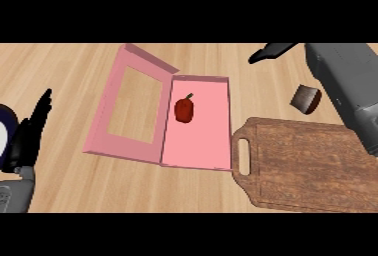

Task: Pick the bell pepper from the cutting board and place it in the cardboard box

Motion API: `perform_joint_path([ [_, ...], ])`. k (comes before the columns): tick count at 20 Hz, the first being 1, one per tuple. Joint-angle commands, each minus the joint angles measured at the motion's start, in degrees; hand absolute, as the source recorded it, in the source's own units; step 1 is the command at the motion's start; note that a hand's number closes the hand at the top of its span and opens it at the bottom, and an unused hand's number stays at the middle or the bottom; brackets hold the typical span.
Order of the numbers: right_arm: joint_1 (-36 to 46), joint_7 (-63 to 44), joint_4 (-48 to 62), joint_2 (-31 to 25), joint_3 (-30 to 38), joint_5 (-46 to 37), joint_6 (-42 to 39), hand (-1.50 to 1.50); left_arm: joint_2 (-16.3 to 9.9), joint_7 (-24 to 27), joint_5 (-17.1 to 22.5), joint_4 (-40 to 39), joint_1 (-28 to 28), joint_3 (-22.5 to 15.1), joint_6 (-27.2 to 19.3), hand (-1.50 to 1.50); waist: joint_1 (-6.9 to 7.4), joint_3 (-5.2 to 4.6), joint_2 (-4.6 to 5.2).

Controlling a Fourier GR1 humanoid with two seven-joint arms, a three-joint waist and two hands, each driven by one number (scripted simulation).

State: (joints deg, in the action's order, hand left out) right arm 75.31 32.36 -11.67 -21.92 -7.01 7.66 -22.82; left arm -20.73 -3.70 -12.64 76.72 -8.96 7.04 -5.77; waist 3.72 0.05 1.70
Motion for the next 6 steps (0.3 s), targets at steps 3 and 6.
perform_joint_path([
  [3,-1.6,5.3,2.8,-9.5,-1.2,-2.8,-8.3,-1.5,0.9,1.4,-0.7,1.0,0.4,-0.8,-0.6,0.0,1.33,0.09,0.76],
  [6,-1.6,7.0,2.7,-9.5,-3.3,-5.4,-8.4,-1.5,0.4,0.8,-0.3,-0.4,-0.8,-0.1,0.0,0.0,1.55,0.07,0.86],
])
